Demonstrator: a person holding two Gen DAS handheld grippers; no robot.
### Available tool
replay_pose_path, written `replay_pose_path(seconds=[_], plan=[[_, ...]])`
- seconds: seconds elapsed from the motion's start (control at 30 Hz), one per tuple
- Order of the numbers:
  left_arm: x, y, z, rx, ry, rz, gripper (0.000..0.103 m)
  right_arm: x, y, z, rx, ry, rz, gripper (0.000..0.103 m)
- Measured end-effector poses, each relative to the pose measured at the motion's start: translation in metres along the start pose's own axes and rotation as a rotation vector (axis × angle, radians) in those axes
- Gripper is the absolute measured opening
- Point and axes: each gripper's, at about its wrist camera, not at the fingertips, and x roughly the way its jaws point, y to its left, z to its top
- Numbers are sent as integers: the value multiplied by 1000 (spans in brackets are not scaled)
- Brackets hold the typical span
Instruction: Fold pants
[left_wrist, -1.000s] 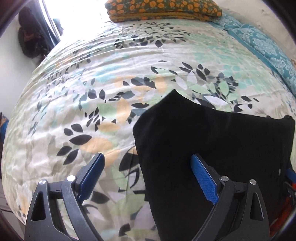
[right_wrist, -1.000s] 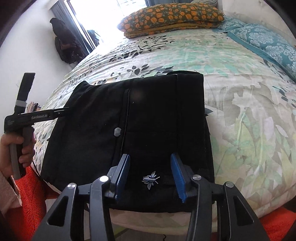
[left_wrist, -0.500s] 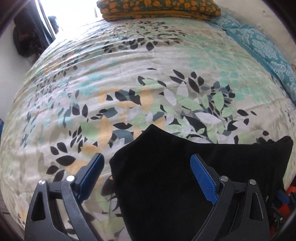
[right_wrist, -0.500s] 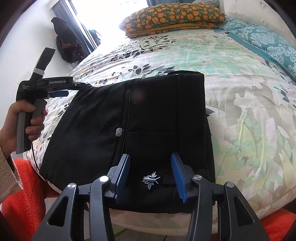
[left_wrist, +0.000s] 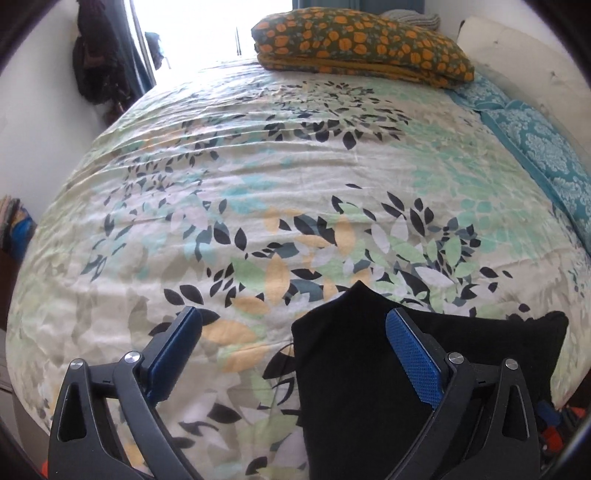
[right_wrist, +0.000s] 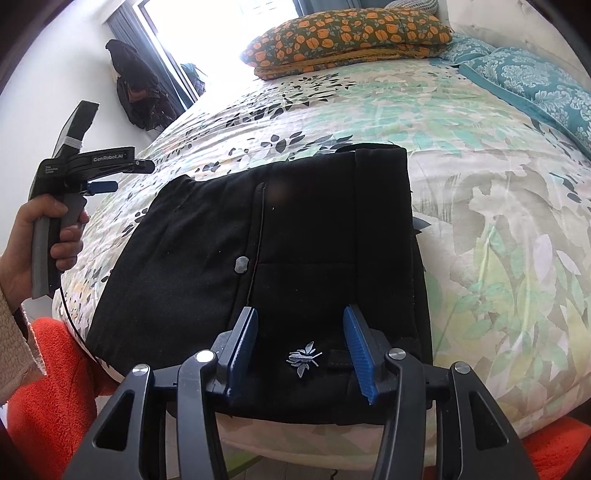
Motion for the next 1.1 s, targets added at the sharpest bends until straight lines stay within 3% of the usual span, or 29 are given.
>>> replay_pose_path(seconds=[0.17, 0.27, 0.37, 0.6, 0.77, 1.1], plan=[[-50, -34, -54, 137, -36, -128, 100, -24, 10, -1, -27, -75, -27, 53], [-64, -54, -89, 188, -43, -159, 101, -42, 24, -4, -96, -138, -48, 53], [-64, -72, -115, 230, -31, -170, 101, -52, 35, -7, -130, -173, -62, 60], [-38, -92, -152, 276, 59, -159, 101, -39, 45, -14, -198, -110, -101, 61], [-37, -94, -161, 304, 55, -149, 101, -19, 42, -24, -196, -2, -107, 62], [-50, -84, -179, 351, 113, -156, 101, -33, 29, -36, -129, 36, -66, 63]])
